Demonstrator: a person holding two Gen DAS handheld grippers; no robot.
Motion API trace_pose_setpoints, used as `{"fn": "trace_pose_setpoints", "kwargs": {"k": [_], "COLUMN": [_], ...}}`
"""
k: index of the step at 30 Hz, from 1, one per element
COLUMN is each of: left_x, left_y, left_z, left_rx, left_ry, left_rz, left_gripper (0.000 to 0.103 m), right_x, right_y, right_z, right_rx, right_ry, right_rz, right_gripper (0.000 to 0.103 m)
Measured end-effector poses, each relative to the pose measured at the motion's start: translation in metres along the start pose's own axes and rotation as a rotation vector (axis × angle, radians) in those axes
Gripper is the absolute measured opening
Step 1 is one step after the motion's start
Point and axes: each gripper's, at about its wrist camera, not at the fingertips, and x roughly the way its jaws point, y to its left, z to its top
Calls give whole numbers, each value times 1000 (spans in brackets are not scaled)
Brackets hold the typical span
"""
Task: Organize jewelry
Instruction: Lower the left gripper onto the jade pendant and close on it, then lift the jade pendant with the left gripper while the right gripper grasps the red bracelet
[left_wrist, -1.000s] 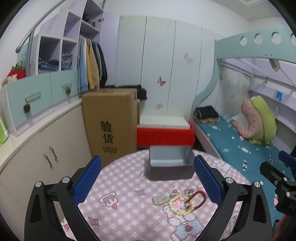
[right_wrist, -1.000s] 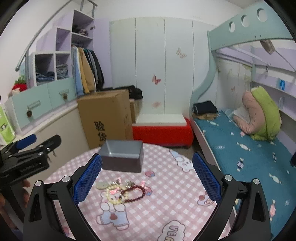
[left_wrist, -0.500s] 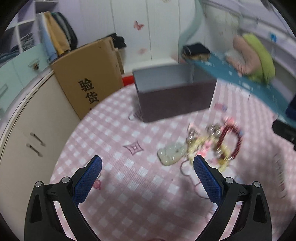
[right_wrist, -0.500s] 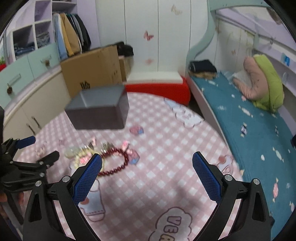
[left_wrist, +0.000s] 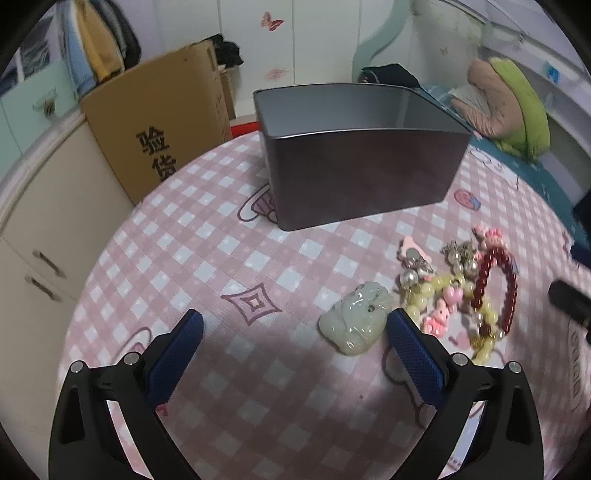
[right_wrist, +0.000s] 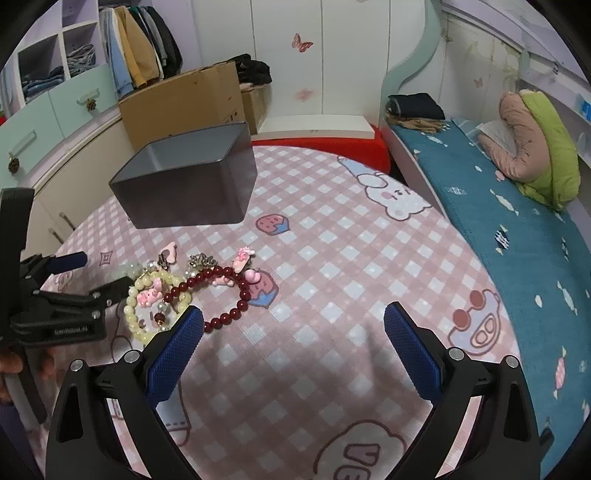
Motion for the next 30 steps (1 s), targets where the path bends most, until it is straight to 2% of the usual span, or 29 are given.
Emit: {"fn": "trace_pose_setpoints", "kwargs": {"k": [5,8,9,10,11,12,15,17,18,25,30], "left_x": [0,-3,-4,-5,-8,-9,-12,-14,-15,-29,-49], "left_y": [1,-5,-6,-7,-7,-9,-9,-9,-9,1,5], "left_z": [3,5,4,4,3,2,-1,-1,-2,-15,-19], "left_rx": [-23,1,7,10,15,27,30,28,27,-22,-39], "left_ry": [4,-8,-11,-16,-24,-33,-46,-49,-50,-61,-100], "left_rz": [3,-11,-15,-17,-22,-29,-30,-27,-24,-42,-58], "left_gripper": [92,81,76,65,60,51,43,29,27,27,27], "right_x": [5,6,6,7,7,8,8,8,9,16,28], "right_y": [-1,-2,-3,-3,-3,-3,-3,-3,-3,1,13], "right_z": [0,1,1,1,1,1,1,1,1,5,10], "right_rx": [6,8,9,9,8,8,10,9,6,-9,-34], "right_ry": [6,5,5,5,6,5,7,6,10,28,45], "right_rz": [10,12,15,18,19,18,20,17,14,28,28], "right_gripper": [95,95,95,95,95,95,95,95,95,95,95]}}
